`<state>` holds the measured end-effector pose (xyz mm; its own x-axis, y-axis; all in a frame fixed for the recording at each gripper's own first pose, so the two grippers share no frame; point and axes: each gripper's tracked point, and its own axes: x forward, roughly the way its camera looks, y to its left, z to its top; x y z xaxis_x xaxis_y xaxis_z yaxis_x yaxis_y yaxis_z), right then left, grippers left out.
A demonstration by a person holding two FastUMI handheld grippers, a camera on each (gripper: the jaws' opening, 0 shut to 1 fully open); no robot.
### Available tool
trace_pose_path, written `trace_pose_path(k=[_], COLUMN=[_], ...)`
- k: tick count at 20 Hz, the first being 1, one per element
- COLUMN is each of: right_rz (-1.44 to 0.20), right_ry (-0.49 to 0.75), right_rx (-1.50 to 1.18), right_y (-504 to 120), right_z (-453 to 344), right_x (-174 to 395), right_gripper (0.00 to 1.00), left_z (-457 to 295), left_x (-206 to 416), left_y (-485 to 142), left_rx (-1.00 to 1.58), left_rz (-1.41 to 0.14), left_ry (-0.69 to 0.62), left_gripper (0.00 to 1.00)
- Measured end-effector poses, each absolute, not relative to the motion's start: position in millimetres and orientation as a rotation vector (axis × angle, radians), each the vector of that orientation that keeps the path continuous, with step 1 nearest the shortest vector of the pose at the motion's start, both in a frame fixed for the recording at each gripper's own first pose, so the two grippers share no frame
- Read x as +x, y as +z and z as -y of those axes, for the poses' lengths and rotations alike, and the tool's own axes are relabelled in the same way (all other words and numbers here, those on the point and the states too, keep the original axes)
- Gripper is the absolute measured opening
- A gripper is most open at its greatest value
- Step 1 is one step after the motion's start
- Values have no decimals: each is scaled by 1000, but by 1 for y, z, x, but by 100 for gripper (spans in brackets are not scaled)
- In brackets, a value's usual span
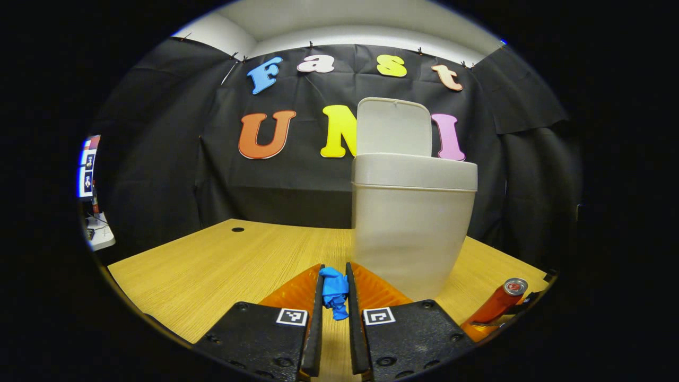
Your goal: Press the lid of the desktop garbage bin to open it, pick up the crumpled paper on the desktop and throw it into the bin, then pick up the pop can on the desktop and drop it into the bin, and finally close the garbage bin lid.
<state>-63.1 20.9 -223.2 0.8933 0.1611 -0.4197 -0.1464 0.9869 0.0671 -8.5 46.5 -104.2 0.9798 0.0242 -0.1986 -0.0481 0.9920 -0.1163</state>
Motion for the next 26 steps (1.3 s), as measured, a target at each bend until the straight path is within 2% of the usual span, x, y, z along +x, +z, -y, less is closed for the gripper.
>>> trace_pose_path(k=[6, 10, 18, 26], right_rz=[-401, -377, -355, -346], right_ry=[157, 153, 157, 147], right_rx=[75, 97, 135, 145], right_y=[-206, -197, -191, -193], right_z=[-11, -2, 11, 26], right_x=[-65, -66, -70, -70], right_gripper=[81, 81, 81, 81], left_z=[-44, -29, -29, 3], left_x=[14, 36, 74, 118], left_y=[-71, -35, 48, 66], left_rx=[-122, -152, -103, -88], left_rz=[-132, -91, 103, 144], left_ry=[30, -28, -13, -77], left_gripper=[24, 24, 24, 24])
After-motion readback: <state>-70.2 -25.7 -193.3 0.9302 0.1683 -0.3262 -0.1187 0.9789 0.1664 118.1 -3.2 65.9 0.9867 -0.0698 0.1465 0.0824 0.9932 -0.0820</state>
